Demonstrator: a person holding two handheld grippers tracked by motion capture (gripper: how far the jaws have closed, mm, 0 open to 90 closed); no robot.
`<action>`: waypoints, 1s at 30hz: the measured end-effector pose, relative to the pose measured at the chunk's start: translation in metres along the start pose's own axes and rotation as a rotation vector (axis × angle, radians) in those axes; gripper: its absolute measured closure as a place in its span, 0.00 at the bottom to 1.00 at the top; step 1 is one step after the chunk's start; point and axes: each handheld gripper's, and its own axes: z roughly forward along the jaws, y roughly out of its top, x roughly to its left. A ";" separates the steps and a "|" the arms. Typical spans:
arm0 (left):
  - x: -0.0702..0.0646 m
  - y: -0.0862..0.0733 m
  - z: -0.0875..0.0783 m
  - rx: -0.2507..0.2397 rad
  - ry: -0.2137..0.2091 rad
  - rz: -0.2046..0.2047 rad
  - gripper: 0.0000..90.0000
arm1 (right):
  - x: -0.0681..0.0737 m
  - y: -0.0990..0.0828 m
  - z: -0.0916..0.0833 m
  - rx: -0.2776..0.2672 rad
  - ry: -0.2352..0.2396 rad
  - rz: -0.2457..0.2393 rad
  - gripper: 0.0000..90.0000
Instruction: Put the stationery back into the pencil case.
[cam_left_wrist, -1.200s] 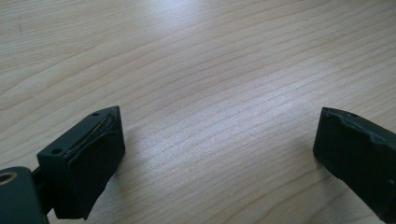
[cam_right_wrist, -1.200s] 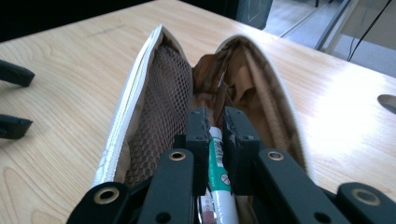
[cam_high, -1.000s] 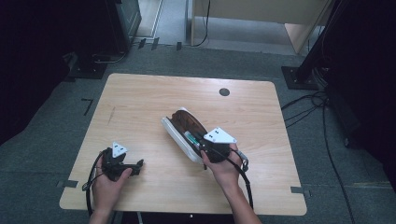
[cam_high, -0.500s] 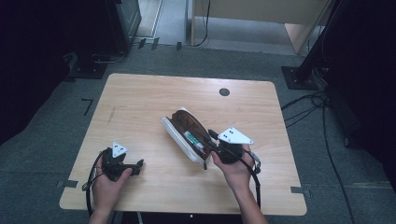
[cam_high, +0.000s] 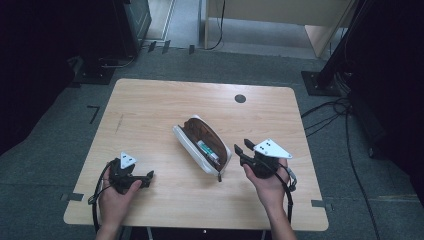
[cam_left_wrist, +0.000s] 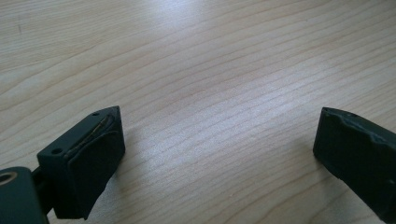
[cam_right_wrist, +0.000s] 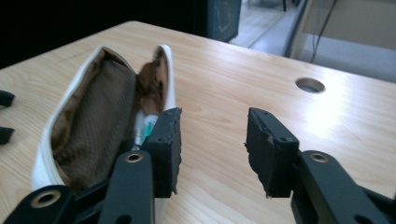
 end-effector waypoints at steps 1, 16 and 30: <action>0.000 0.000 0.000 0.000 0.000 0.000 0.02 | -0.002 -0.001 -0.001 0.008 -0.009 0.001 0.60; 0.000 0.000 0.000 0.000 0.000 0.000 0.03 | -0.032 -0.024 -0.017 0.104 -0.129 0.075 0.16; 0.000 0.000 0.000 0.000 0.000 0.001 0.02 | -0.055 -0.051 -0.029 0.180 -0.162 0.082 0.16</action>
